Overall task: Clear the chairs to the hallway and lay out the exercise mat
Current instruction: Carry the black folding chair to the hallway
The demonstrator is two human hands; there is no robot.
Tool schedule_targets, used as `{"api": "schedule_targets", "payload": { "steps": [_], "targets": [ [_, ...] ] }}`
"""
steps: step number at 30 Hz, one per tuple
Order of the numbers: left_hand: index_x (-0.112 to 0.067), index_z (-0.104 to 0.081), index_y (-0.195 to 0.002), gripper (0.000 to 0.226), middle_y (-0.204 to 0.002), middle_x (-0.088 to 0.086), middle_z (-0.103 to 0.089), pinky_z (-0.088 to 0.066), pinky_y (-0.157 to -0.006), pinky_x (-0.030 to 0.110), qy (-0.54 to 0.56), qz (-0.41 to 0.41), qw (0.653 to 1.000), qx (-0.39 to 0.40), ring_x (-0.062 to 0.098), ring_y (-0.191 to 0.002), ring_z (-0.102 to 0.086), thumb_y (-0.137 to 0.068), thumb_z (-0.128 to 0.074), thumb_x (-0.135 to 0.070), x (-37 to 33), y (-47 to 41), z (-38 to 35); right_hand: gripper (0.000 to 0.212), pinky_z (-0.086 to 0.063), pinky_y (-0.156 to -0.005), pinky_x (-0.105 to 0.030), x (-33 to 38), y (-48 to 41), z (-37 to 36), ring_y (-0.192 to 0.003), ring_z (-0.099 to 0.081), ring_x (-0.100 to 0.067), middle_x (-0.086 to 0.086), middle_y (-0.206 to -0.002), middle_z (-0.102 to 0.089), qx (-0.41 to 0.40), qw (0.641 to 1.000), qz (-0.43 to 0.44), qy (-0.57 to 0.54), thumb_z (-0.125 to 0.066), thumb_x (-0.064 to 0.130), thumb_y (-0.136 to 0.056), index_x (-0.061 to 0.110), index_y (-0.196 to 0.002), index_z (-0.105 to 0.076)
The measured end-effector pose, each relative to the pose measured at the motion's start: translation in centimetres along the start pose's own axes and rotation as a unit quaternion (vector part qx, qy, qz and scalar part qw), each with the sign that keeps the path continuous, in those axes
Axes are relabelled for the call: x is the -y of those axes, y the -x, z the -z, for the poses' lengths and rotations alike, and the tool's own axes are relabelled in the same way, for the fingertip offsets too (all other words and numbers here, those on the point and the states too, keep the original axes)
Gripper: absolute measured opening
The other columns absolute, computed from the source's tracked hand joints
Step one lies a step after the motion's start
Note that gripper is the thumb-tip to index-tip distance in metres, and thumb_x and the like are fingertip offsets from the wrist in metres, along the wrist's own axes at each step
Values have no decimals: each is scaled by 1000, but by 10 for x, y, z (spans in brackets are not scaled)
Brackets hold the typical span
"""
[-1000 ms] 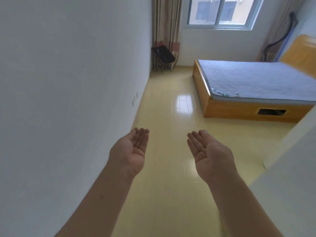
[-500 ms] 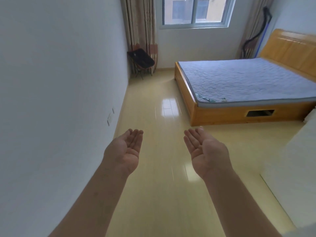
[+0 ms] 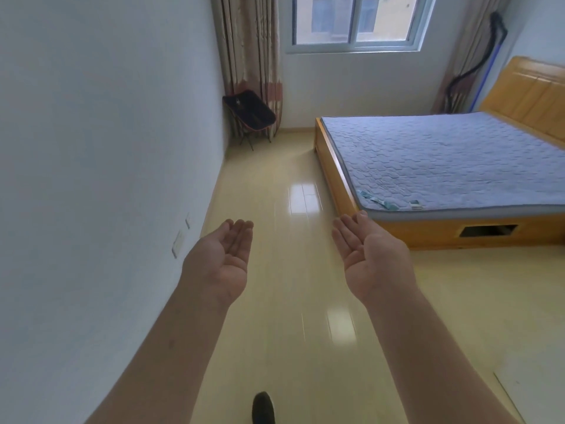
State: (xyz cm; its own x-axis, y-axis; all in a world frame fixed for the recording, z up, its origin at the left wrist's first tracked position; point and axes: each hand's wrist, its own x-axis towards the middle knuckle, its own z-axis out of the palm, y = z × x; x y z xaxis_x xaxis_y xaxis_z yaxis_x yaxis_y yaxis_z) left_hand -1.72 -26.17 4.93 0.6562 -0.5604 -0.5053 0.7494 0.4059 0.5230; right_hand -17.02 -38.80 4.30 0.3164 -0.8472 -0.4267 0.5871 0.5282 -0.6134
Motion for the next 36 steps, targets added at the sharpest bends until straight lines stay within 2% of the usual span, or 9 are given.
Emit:
{"api": "schedule_targets", "payload": {
  "steps": [2, 4, 7, 15, 20, 27, 32, 36],
  "targets": [
    [4, -63, -103, 13, -103, 16, -73, -63, -79, 35, 0, 0, 1000, 1, 26, -83, -76, -102, -56, -7, -7, -44, -18, 23, -64, -74, -32, -1, -37, -22, -83, -78, -25, -18, -100, -75, 1, 1000, 11, 0, -61, 7, -99, -1, -121, -63],
    [4, -63, -102, 12, -103, 16, -72, -62, -81, 34, -7, 18, 1000, 15, 27, -87, -75, -102, -55, -6, -26, -105, -50, 25, -64, -69, -31, -4, -93, -60, -81, -78, -25, -16, -91, -77, -4, 1000, 14, -5, -61, 8, -100, -1, -123, -62],
    [4, -63, -103, 12, -104, 16, -72, -61, -84, 35, -1, 11, 1000, 10, 28, -95, -73, -102, -56, -6, -40, -147, -73, 26, -64, -66, -31, -1, -127, -81, -79, -78, -25, -12, -79, -78, -9, 1000, 23, -8, -59, 9, -101, -1, -124, -62],
    [4, -64, -104, 12, -104, 15, -73, -62, -83, 35, -29, 64, 997, 22, 28, -97, -74, -102, -56, -6, -63, -297, -174, 25, -64, -70, -33, 8, -269, -161, -84, -78, -26, -14, -86, -78, -40, 998, 42, -21, -60, 7, -100, -1, -124, -61],
    [3, -63, -101, 12, -106, 16, -72, -60, -88, 34, -32, 69, 997, 22, 28, -99, -73, -102, -55, -6, -58, -384, -224, 22, -63, -64, -30, 17, -363, -194, -78, -78, -23, -11, -80, -78, -43, 998, 43, -35, -59, 8, -101, 0, -121, -62],
    [3, -62, -104, 11, -107, 16, -71, -60, -87, 34, -33, 41, 998, 19, 29, -99, -73, -102, -55, -6, -52, -507, -323, 30, -64, -72, -31, 59, -512, -256, -92, -76, -27, -19, -108, -73, -29, 999, 31, -31, -59, 8, -101, -2, -129, -60],
    [3, -64, -106, 14, -104, 15, -74, -63, -78, 32, -22, 10, 999, 25, 27, -86, -77, -102, -57, -8, -63, -585, -406, 29, -64, -77, -33, 96, -611, -310, -97, -75, -29, -21, -110, -73, -16, 999, 22, -28, -60, 5, -100, -3, -127, -61],
    [3, -64, -106, 14, -105, 15, -74, -62, -82, 32, -20, 15, 1000, 7, 27, -91, -76, -102, -56, -8, -66, -640, -440, 25, -64, -71, -30, 105, -674, -344, -92, -75, -26, -20, -105, -73, -12, 1000, 10, -23, -59, 6, -100, -2, -124, -62]
  ]
}}
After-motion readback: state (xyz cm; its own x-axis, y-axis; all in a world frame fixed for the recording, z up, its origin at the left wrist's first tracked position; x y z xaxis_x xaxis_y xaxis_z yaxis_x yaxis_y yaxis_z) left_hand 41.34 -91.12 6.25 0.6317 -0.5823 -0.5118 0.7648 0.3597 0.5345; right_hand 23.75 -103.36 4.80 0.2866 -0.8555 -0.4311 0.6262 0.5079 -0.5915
